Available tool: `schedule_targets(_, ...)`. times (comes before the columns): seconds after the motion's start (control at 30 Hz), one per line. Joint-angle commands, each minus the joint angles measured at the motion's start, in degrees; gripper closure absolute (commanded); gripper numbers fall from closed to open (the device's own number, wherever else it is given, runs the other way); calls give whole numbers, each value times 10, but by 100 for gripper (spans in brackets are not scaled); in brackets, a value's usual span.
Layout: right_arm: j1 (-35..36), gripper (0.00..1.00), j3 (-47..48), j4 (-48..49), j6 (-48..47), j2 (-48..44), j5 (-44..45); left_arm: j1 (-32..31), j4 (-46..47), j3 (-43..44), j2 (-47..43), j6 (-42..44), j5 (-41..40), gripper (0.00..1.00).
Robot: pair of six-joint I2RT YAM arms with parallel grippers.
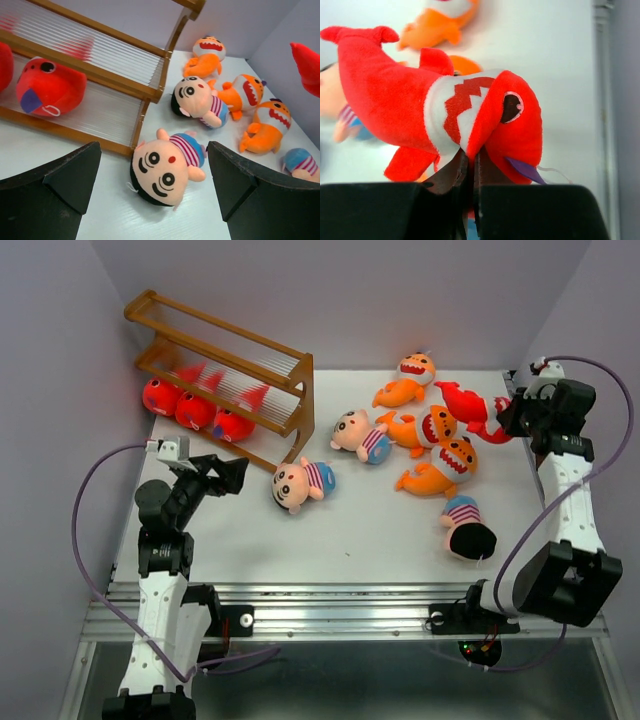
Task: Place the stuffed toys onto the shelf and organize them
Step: Grab a stuffed toy with the right arm
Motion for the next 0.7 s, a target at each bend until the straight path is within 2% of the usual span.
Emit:
schedule_targets(0.0,-1,99,-28,-61,-16,-54,-229,-12,54,-13,-26,-33,83,2)
schedule_targets(0.1,-1,99,-47,-136,-61,-82,-357,-31,57,-26,-38,-69,112,4)
schedule_targets(0.17,-1,99,-57,-152,-78,-96,-391,-50,57,-29,-49,-85,113,4)
schedule_targets(0.23,4,99,-78,-161,-77,-115,-414,-100,56,-35,-71,-109,95,5)
schedule_targets(0.47,34,99,-140,-174,-79,-147,-434,-253,51,-37,-93,-150,-6,6)
schedule_targets(0.67,34,99,-165,-141,-50,-155,-437,-433,52,-19,-22,-148,-123,6)
